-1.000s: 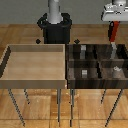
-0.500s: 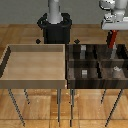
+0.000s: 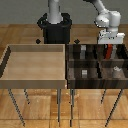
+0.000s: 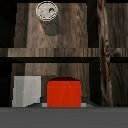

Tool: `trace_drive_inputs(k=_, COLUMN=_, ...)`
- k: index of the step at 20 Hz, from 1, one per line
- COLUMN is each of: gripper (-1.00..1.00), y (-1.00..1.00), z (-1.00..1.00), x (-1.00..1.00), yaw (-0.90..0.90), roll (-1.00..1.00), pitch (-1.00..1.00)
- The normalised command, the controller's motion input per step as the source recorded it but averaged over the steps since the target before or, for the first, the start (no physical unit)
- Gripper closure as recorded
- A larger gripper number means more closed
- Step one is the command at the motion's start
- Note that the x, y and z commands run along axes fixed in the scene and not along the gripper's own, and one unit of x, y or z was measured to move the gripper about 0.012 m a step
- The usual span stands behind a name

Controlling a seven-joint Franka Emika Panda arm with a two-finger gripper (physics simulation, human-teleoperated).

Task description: Place the box of cereal into the appropriate compartment.

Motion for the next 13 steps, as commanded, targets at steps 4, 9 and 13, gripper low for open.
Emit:
trace_drive_inputs(k=4, gripper=1.00, y=0.00, z=-1.00, x=0.00, yaw=0.00, roll=0.00, pitch=0.00)
trace_drive_inputs(k=9, gripper=-1.00, y=0.00, z=-0.20, x=0.00, yaw=0.00, roll=0.00, pitch=0.00)
trace_drive_inputs(k=13, gripper=-1.00, y=0.00, z=0.00, x=0.00, yaw=0.00, roll=0.00, pitch=0.00)
